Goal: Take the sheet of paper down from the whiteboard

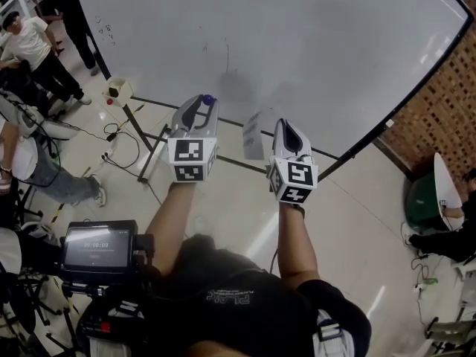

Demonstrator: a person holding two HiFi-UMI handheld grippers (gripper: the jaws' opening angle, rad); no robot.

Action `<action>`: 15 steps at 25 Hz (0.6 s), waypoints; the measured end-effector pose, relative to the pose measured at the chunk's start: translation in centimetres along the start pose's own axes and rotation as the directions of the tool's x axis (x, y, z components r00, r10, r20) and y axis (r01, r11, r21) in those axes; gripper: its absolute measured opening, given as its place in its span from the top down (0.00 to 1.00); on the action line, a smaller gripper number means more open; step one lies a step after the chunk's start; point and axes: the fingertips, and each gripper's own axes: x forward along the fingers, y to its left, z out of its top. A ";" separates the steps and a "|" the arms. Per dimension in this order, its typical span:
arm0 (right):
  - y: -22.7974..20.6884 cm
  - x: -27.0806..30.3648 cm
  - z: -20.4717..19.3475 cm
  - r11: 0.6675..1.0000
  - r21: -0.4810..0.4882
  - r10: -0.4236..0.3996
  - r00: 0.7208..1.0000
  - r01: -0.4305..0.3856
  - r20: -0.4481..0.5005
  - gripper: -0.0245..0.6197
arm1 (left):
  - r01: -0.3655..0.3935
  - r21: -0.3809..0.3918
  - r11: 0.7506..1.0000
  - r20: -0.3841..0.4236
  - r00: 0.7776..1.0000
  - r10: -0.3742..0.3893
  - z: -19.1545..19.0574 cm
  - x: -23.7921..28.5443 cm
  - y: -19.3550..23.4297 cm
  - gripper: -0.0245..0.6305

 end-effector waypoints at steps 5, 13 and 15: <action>0.5 -0.4 0.0 1.000 -0.009 0.006 1.000 -0.006 0.005 0.94 | -0.008 -0.011 1.000 0.002 1.000 0.008 -0.1 -0.7 -0.1 0.77; 0.6 0.4 -0.9 1.000 -0.029 -0.008 1.000 0.007 -0.011 0.94 | -0.005 -0.027 1.000 -0.005 1.000 0.005 -1.0 -0.5 0.0 0.77; 0.7 0.9 -1.2 0.999 -0.036 -0.010 1.000 0.009 -0.019 0.94 | -0.003 -0.030 1.000 -0.004 1.000 0.003 -1.2 -0.2 0.2 0.77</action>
